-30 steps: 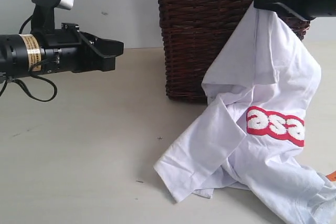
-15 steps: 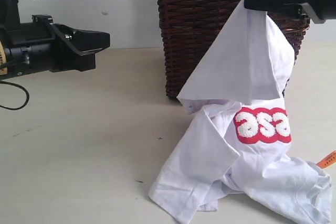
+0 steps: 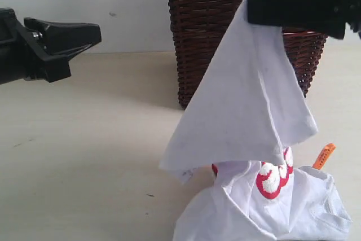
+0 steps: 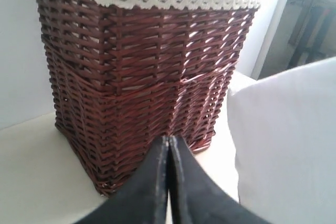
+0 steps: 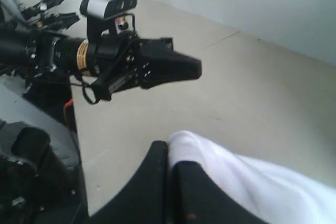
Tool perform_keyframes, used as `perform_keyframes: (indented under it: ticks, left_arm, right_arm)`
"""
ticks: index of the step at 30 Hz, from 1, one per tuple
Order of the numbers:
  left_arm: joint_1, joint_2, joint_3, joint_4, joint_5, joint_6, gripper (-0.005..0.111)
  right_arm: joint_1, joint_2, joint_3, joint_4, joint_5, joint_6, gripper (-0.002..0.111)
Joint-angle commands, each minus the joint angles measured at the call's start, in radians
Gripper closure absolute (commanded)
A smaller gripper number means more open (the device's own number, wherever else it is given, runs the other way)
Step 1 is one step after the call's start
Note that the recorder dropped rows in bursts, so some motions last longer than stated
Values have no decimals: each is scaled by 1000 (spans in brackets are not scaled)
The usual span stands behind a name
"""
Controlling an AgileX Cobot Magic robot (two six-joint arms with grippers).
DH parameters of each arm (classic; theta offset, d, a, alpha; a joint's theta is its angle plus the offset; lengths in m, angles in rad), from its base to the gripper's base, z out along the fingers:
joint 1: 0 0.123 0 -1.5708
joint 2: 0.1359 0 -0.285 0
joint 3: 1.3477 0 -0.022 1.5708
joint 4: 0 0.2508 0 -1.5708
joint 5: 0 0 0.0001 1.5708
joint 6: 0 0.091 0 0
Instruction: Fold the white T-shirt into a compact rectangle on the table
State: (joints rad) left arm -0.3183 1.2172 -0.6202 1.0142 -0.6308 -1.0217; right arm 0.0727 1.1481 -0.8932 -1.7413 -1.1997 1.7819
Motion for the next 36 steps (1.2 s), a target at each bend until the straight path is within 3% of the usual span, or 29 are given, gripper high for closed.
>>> perform_keyframes:
  ticks: [1, 7, 10, 12, 15, 17, 23, 26, 28, 32, 36]
  left_arm:
    - [5, -69, 6, -5, 48, -26, 107]
    - [5, -132, 4, -48, 198, -33, 107]
    - [10, -156, 2, -109, 271, -9, 107]
    - [24, -167, -7, -120, 276, 0, 107]
    - [30, -171, -7, -129, 301, -1, 107]
    - [30, -171, -7, -129, 324, 1, 107]
    - [30, -171, 28, -117, 323, -6, 107]
    - [30, -171, 45, -117, 319, -6, 107]
    - [30, -171, 46, -116, 313, -8, 107]
    - [30, -169, 46, -116, 311, -10, 107]
    - [30, -167, 46, -111, 311, -10, 107]
  right_arm:
    - [127, 7, 1, -3, 43, 11, 108]
    - [285, 80, 13, -3, 228, 18, 107]
    - [330, 115, -10, -3, 324, 9, 100]
    - [363, 132, -72, 110, 337, -68, 92]
    - [375, 132, -162, 133, 344, -75, 79]
    - [375, 134, -169, -3, 340, 24, 74]
    - [372, 146, 37, -3, 481, 59, 65]
    - [372, 173, 140, -3, 611, 59, 47]
    - [372, 196, 166, -3, 681, 59, 42]
    - [372, 233, 168, -3, 810, 63, 42]
    - [372, 264, 178, -3, 813, 98, 42]
